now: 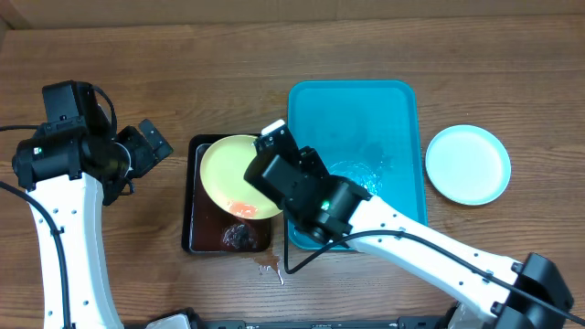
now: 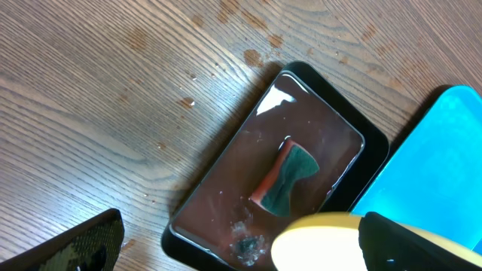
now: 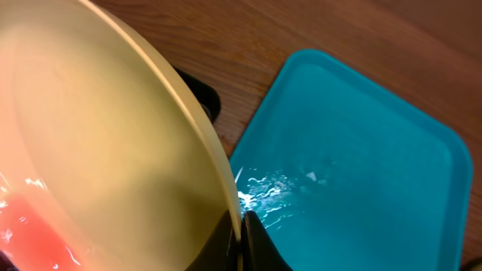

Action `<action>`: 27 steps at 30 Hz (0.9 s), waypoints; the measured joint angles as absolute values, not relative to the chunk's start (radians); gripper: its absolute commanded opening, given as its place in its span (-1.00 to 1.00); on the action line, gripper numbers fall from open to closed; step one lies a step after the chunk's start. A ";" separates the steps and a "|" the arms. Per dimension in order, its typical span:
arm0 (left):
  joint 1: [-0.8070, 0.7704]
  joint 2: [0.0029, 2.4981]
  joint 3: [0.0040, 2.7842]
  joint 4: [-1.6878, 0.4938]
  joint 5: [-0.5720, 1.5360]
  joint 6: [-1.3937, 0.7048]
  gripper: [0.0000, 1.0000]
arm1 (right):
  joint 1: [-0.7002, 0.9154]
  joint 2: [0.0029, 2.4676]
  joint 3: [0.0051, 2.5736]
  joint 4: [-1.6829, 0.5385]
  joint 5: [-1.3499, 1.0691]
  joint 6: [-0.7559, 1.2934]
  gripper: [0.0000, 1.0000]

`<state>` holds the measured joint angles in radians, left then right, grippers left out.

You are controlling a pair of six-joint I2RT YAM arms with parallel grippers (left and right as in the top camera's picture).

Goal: Clean dirty plates on tray and stack at the side
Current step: 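Lift the yellow plate with the right gripper and tilt it over the black tray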

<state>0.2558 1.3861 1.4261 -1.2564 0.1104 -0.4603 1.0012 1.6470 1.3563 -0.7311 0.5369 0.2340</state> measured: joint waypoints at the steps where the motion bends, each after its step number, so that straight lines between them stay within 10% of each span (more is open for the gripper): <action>1: 0.256 1.386 1.426 -1.257 0.111 -0.460 1.00 | 1.007 1.654 1.356 -0.729 0.554 0.234 -0.92; 27: 0.256 1.386 1.426 -1.257 0.117 -0.460 0.99 | 1.292 1.660 1.356 -0.710 1.130 0.231 -0.92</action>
<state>0.2558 1.3861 1.4261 -1.2568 0.1165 -0.4603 1.2919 1.6600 1.3563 -0.7101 1.1301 0.2310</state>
